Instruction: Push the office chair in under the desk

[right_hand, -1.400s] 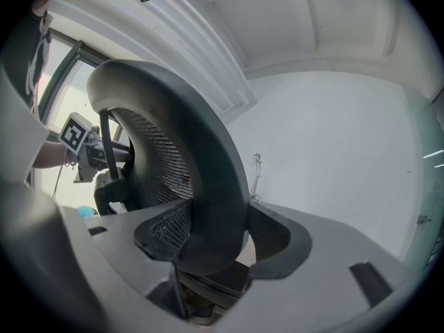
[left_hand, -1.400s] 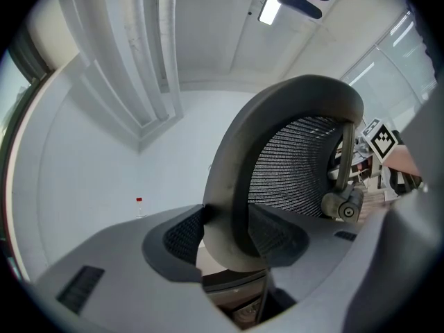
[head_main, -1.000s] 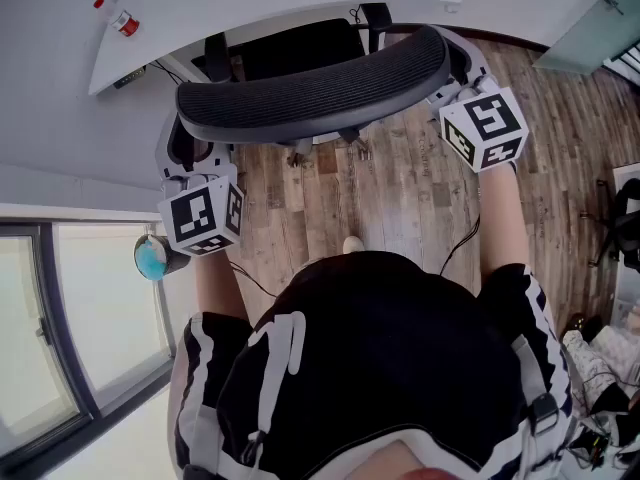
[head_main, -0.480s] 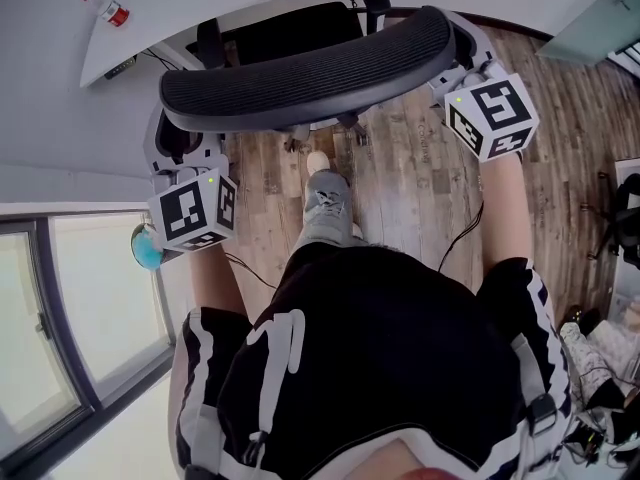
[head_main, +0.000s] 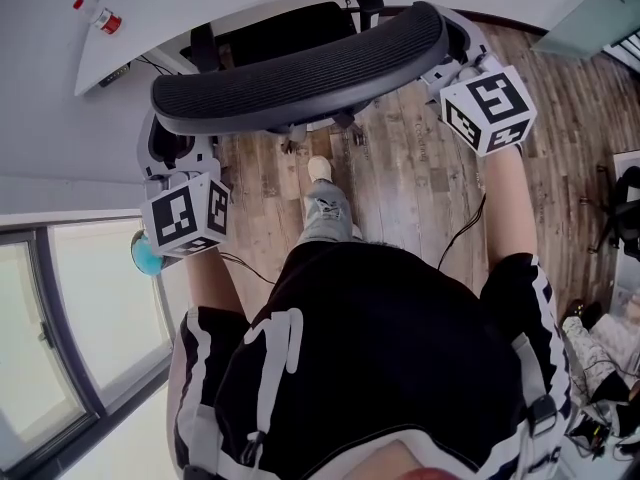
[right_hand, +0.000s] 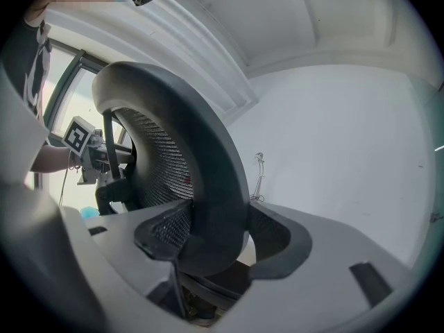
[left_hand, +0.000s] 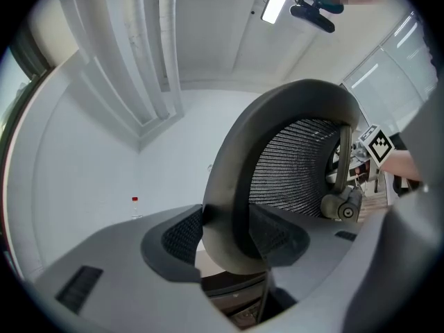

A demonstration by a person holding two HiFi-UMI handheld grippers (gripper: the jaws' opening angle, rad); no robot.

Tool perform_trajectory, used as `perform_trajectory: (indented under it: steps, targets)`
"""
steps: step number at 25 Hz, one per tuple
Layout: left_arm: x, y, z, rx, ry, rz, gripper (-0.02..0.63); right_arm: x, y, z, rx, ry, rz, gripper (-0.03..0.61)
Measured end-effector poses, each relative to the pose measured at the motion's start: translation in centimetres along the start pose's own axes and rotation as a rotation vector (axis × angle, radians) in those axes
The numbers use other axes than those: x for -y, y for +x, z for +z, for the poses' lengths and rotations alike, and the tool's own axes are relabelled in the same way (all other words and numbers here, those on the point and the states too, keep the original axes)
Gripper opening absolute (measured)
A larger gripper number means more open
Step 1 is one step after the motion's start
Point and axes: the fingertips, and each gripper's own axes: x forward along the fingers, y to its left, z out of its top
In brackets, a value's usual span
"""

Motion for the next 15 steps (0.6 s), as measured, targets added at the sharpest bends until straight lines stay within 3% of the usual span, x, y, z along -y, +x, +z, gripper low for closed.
perform_trajectory:
  steps: [15]
  targets:
    - [-0.69,0.85,0.03,-0.005,-0.022,-0.012,0.206,0.24,0.91,0.21,0.013,0.008,0.010,0.256]
